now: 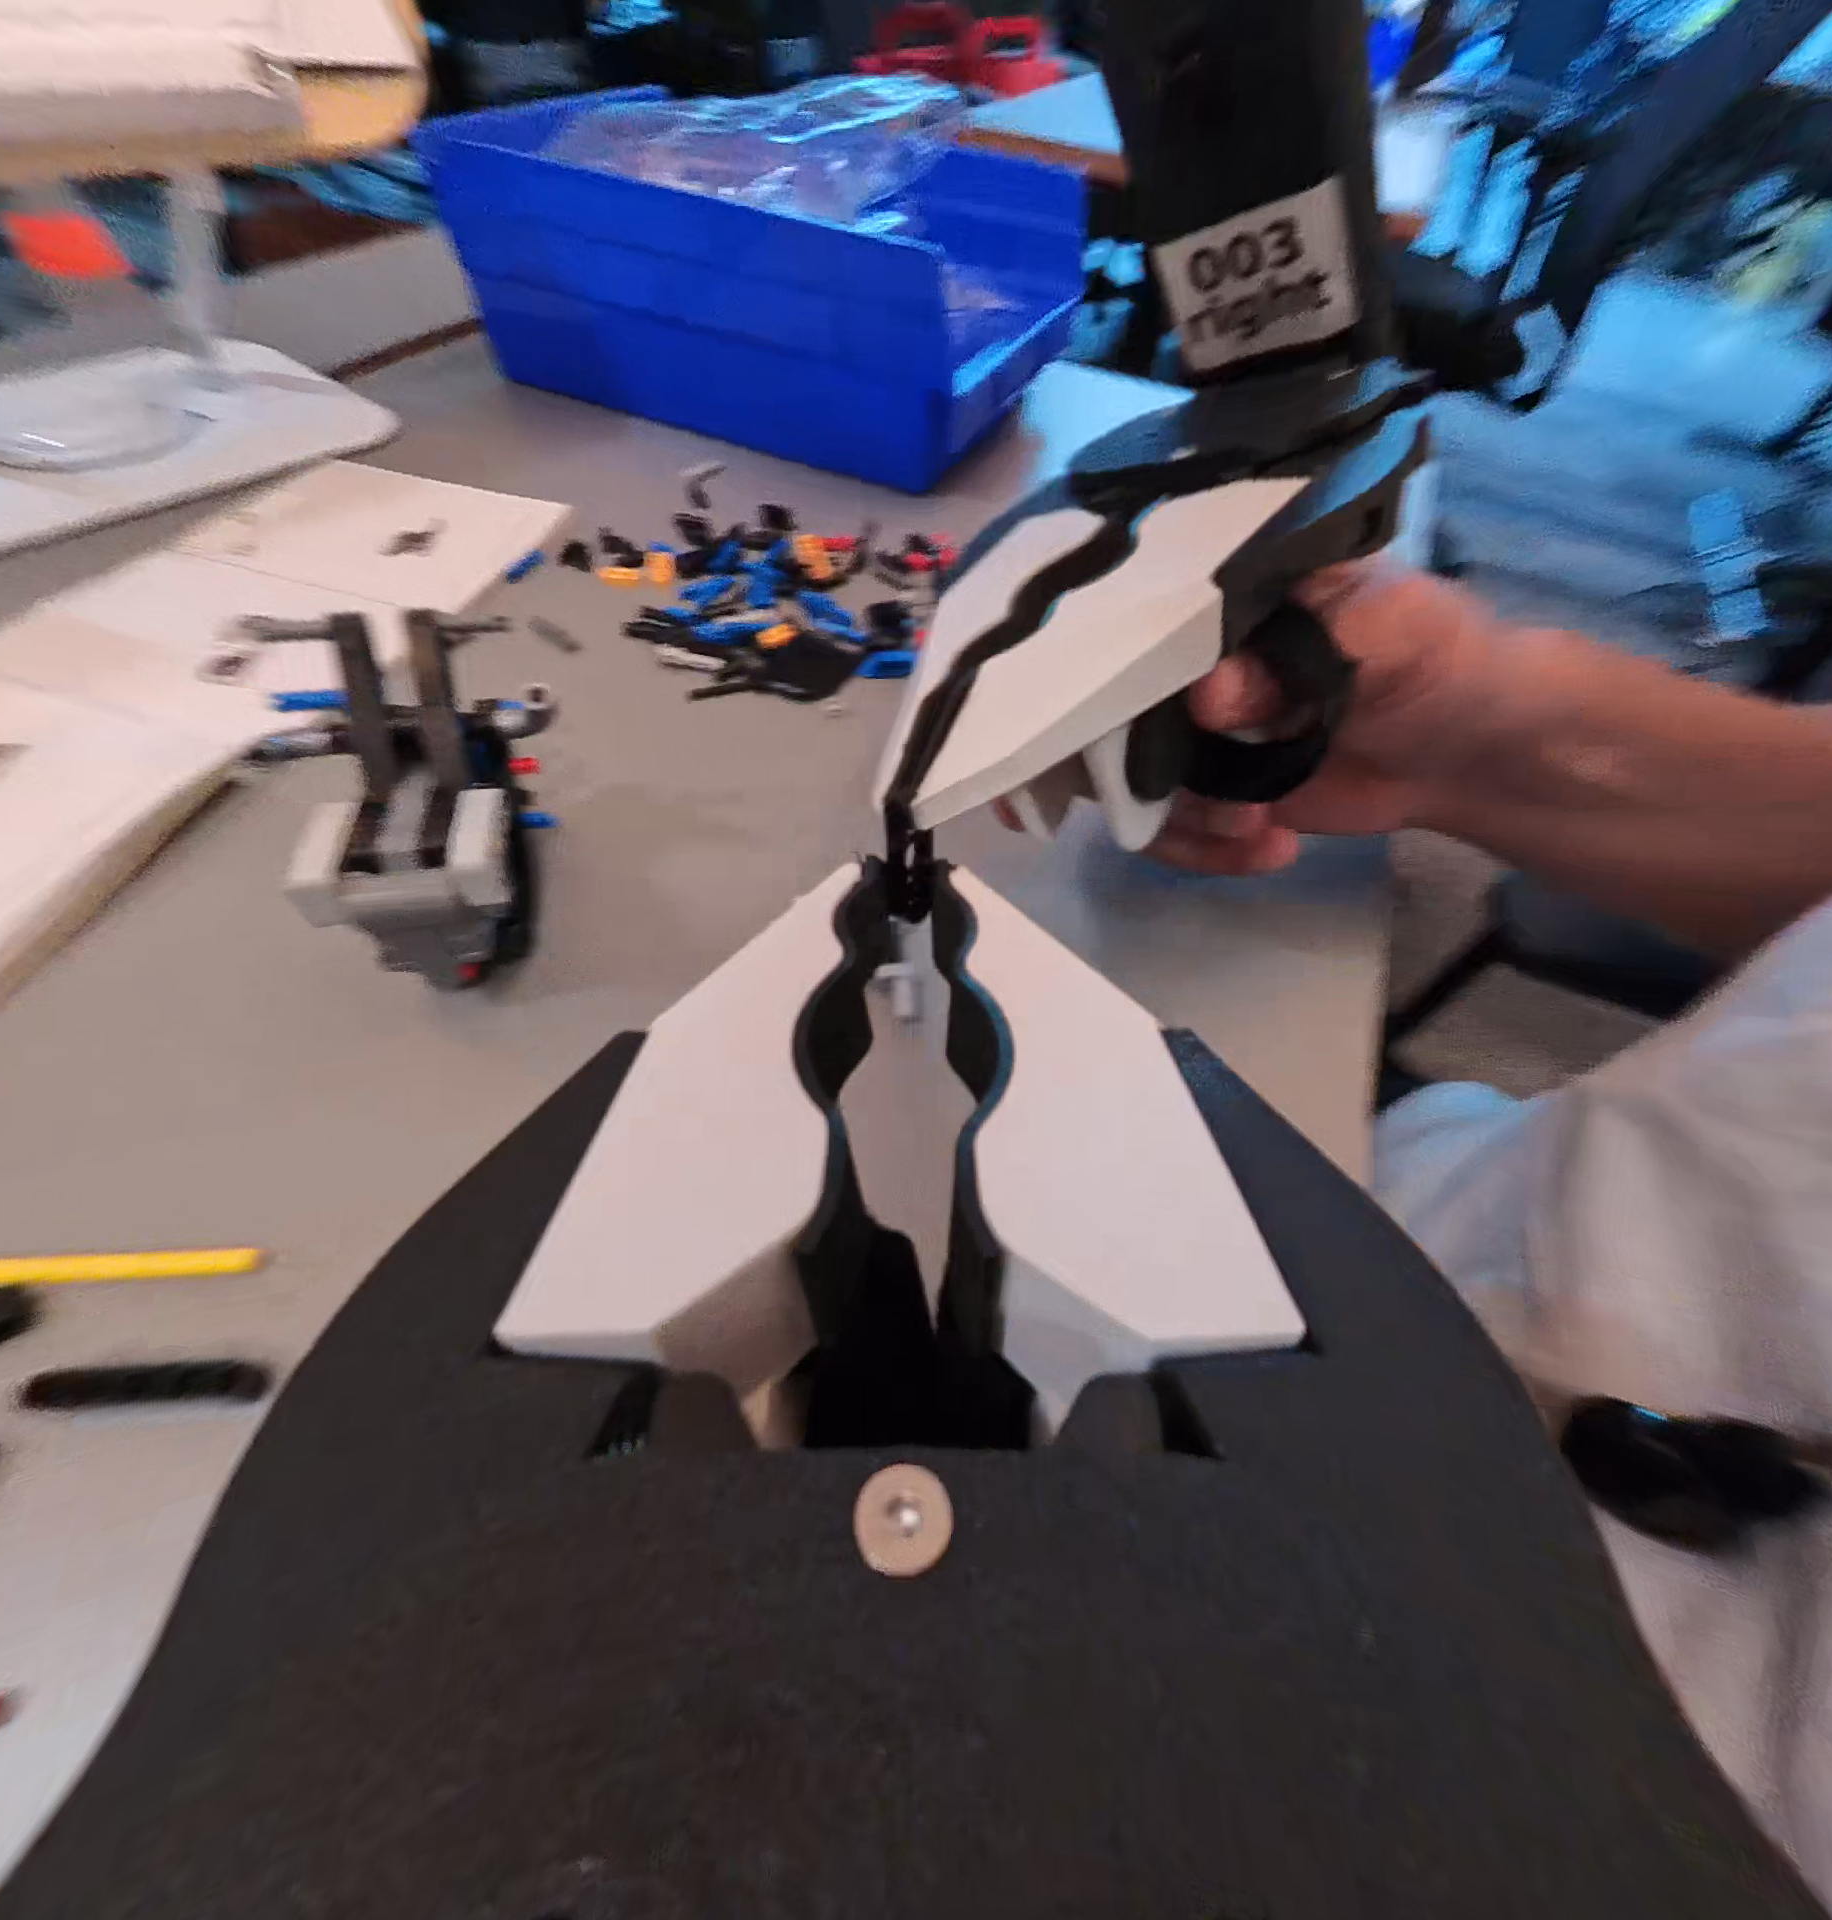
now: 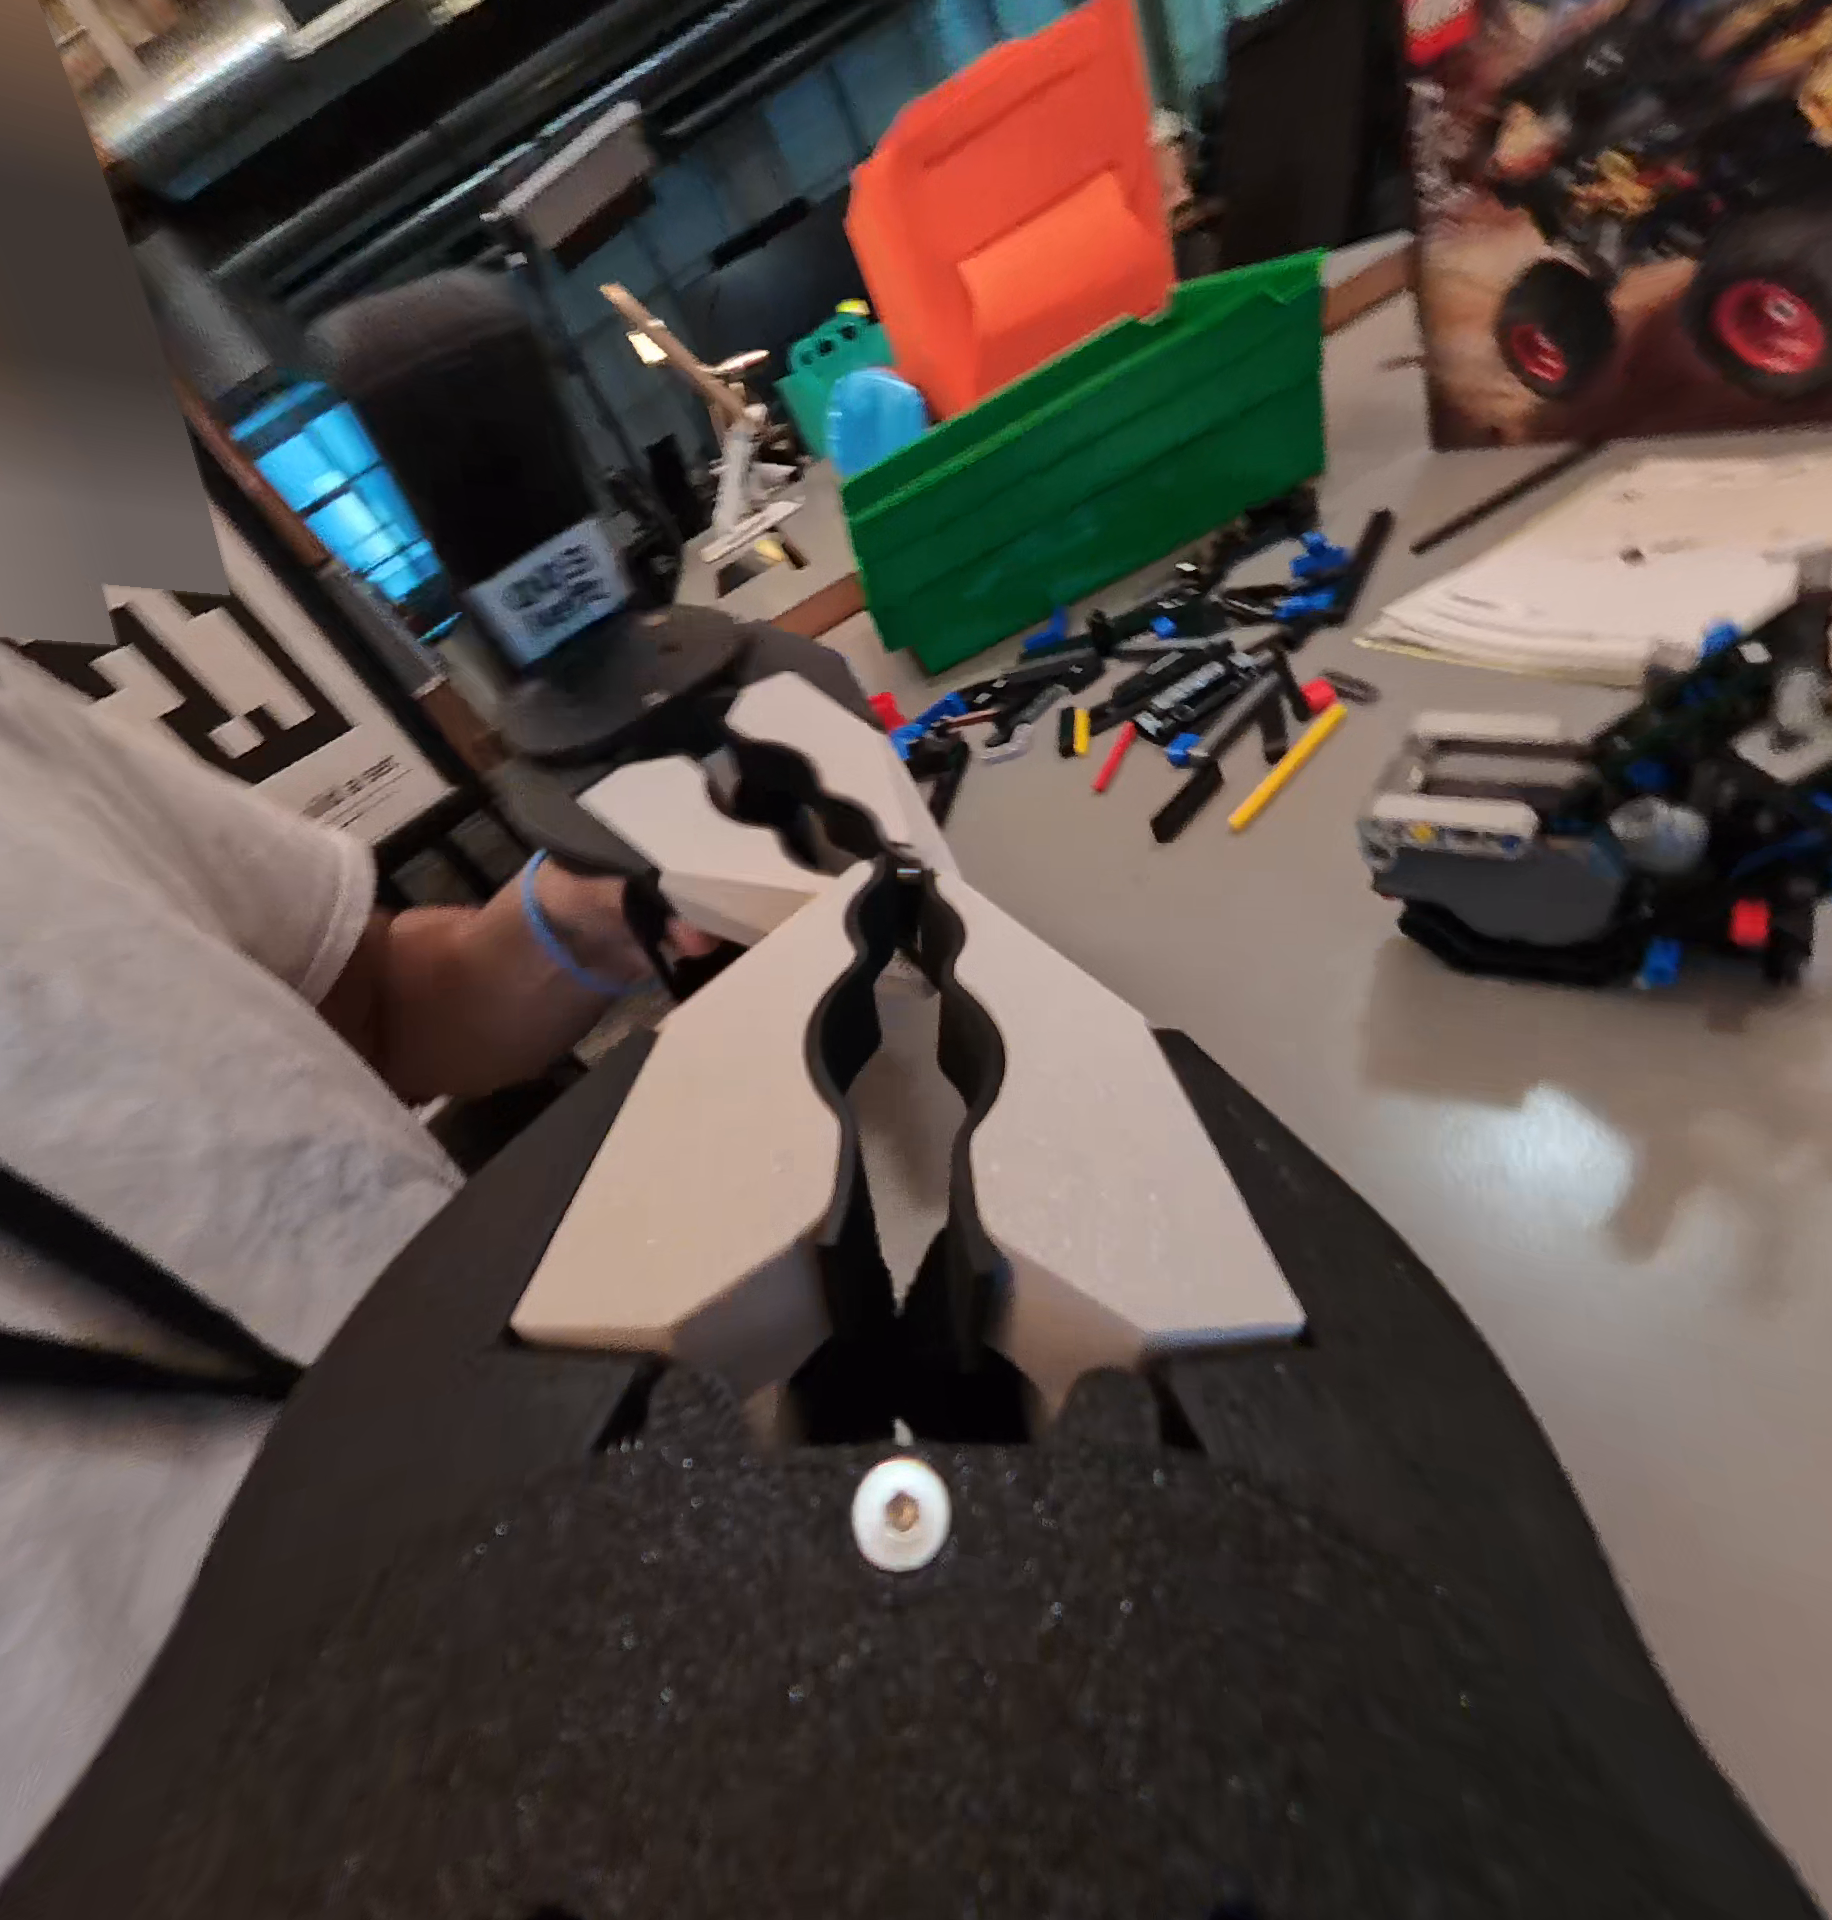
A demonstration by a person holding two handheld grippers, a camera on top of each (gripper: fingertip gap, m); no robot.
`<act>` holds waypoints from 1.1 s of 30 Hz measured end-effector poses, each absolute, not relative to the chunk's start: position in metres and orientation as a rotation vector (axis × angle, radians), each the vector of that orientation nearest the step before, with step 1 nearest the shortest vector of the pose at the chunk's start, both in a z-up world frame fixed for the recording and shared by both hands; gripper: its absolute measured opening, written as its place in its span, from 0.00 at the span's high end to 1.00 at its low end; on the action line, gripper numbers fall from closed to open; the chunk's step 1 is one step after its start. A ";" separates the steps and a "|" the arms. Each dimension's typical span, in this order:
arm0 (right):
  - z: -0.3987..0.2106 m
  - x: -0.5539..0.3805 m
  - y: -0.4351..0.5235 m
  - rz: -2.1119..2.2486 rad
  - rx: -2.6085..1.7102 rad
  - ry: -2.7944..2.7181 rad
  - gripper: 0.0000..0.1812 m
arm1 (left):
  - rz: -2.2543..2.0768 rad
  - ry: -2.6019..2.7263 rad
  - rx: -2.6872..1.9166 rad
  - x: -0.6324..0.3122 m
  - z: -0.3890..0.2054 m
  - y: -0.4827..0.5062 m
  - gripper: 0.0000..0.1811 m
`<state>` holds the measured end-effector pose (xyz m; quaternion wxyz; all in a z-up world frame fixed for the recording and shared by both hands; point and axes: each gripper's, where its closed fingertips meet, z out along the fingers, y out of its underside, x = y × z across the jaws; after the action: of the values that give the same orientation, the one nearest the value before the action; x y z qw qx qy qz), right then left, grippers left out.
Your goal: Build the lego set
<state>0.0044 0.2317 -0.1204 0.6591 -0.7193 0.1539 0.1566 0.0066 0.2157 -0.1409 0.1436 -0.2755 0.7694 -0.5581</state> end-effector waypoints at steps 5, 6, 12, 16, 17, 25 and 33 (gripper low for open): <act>-0.112 -0.004 0.229 0.485 -1.672 0.169 0.99 | -1.945 2.377 -0.854 -0.006 -0.129 0.208 0.98; -0.115 -0.005 0.229 0.518 -1.703 0.156 0.99 | -1.966 2.391 -0.858 -0.006 -0.128 0.208 0.98; -0.122 -0.002 0.228 0.643 -1.748 0.140 0.99 | -1.985 2.431 -0.874 -0.004 -0.131 0.211 0.98; -0.125 0.001 0.231 0.689 -1.736 0.169 0.99 | -1.978 2.428 -0.911 -0.002 -0.135 0.215 0.98; -0.126 0.002 0.232 0.688 -1.735 0.178 0.99 | -1.969 2.424 -0.919 -0.001 -0.136 0.216 0.98; -0.125 0.004 0.233 0.731 -1.698 0.197 0.99 | -2.097 2.372 -1.005 0.001 -0.133 0.219 0.99; -0.127 0.004 0.233 0.757 -1.708 0.197 0.99 | -2.074 2.388 -0.980 0.002 -0.133 0.221 0.99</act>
<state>0.0045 0.2327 -0.1270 0.5904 -0.7339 0.0846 0.3251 0.0016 0.2209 -0.1331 -0.0847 -0.2950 0.7186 -0.6241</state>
